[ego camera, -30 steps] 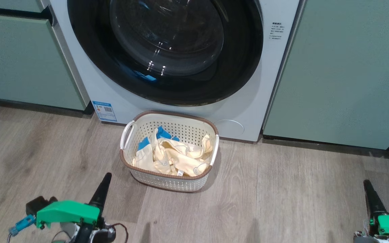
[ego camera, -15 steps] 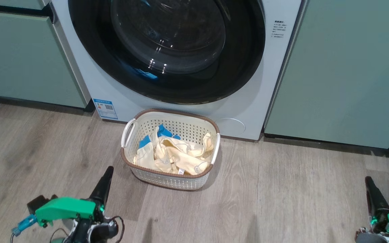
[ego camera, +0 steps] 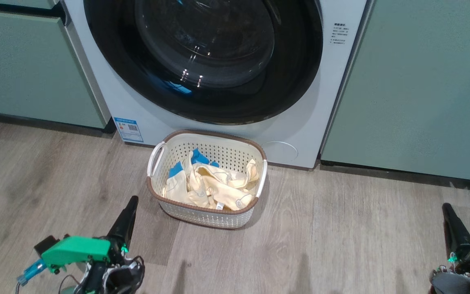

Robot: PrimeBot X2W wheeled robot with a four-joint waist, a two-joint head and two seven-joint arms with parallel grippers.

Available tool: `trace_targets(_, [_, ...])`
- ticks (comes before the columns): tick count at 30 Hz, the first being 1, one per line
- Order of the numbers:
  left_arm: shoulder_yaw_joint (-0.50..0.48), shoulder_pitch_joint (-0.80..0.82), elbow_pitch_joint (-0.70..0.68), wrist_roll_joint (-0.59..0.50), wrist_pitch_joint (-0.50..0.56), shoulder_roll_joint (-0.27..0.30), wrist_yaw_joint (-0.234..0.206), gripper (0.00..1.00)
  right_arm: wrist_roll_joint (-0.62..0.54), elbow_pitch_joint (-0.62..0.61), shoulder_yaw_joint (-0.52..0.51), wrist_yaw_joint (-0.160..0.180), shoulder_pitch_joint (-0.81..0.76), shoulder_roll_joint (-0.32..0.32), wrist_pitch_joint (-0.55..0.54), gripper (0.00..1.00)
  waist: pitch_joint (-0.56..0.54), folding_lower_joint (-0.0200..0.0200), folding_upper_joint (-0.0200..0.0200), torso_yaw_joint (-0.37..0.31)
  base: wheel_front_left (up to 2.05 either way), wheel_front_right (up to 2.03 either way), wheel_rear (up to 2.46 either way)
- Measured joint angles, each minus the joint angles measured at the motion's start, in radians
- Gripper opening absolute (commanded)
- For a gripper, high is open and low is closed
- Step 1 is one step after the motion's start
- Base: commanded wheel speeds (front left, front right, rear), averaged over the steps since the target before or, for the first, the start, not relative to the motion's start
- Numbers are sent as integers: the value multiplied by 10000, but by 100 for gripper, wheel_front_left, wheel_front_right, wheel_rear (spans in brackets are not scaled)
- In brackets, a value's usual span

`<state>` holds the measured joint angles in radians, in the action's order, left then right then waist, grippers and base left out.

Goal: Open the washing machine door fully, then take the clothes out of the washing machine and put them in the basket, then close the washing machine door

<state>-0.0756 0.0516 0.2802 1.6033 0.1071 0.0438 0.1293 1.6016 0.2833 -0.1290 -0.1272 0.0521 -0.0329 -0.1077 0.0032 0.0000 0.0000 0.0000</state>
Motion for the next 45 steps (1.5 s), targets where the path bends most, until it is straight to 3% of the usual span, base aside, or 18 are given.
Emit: trace_targets(45, [-38, 1, -2, 0, -2, -8, 0, 0, 0, -6, 0, 0, 0, 0, 0, 0, -1, 0, 0, -1, 0, 0, 0])
